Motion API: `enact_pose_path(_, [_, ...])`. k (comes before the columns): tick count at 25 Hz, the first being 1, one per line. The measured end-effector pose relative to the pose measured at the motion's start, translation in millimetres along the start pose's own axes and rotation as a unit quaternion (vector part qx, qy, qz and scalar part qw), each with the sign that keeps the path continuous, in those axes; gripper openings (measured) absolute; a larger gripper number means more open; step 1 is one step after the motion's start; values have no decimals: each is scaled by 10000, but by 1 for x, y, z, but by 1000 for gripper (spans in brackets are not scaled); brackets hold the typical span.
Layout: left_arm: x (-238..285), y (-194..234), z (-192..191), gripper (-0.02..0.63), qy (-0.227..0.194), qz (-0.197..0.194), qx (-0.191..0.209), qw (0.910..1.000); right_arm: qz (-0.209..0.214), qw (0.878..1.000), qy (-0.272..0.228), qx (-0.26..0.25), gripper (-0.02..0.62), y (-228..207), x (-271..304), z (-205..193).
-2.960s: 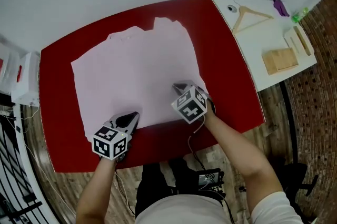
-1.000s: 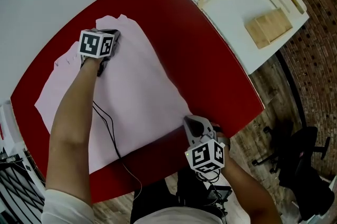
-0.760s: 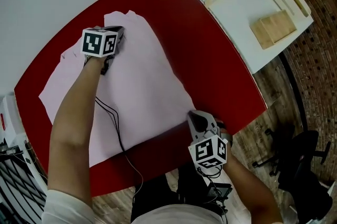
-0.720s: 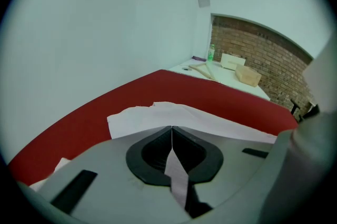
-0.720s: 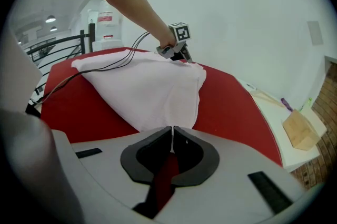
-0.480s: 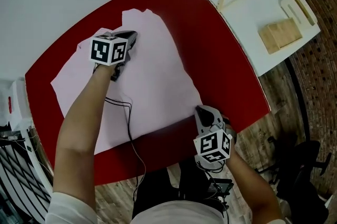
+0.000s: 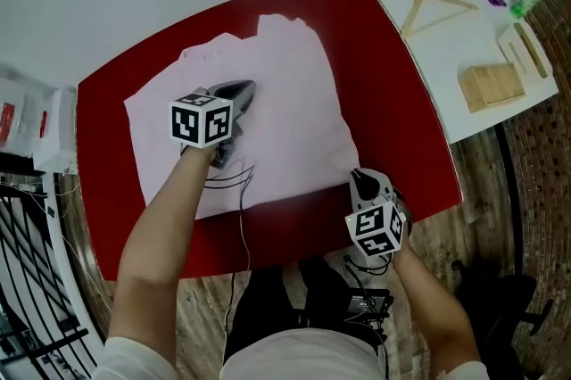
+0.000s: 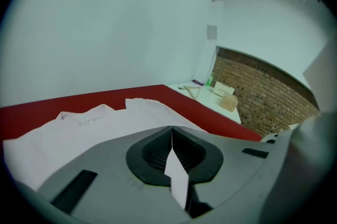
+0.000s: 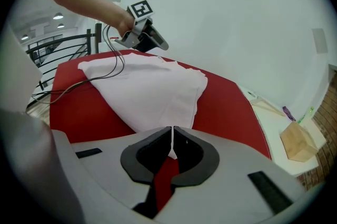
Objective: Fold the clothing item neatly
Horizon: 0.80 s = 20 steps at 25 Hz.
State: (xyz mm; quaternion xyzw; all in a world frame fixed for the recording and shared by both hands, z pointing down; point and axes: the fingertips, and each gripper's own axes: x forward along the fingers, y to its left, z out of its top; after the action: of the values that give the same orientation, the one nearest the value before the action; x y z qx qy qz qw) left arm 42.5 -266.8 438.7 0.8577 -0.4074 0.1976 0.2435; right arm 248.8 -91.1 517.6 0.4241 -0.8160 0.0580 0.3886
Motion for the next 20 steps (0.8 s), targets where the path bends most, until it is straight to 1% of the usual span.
enact_pose_path(3, [-35,-7,-14,5,-267,54,-347,9990,16,10000,22,-9,18,1,-2,1])
enact_pose_path(7, [-80,-17,-42,5,-410,104,-657,9969,-16,9999,132,34,18,1,0,-3])
enact_pose_path(11, [-121,-18,-72,5,-495,191,-837,9951,-97,9994,295,149,18,4,2,-9])
enact_pose_path(15, [-153,-14,-104,5,-506,259,-940,9940,-213,9989,411,21,18,11,1,-6])
enact_pose_path(20, [-187,-7,-152,5,-387,402,-1058,9928,-351,9980,506,-104,18,19,4,-5])
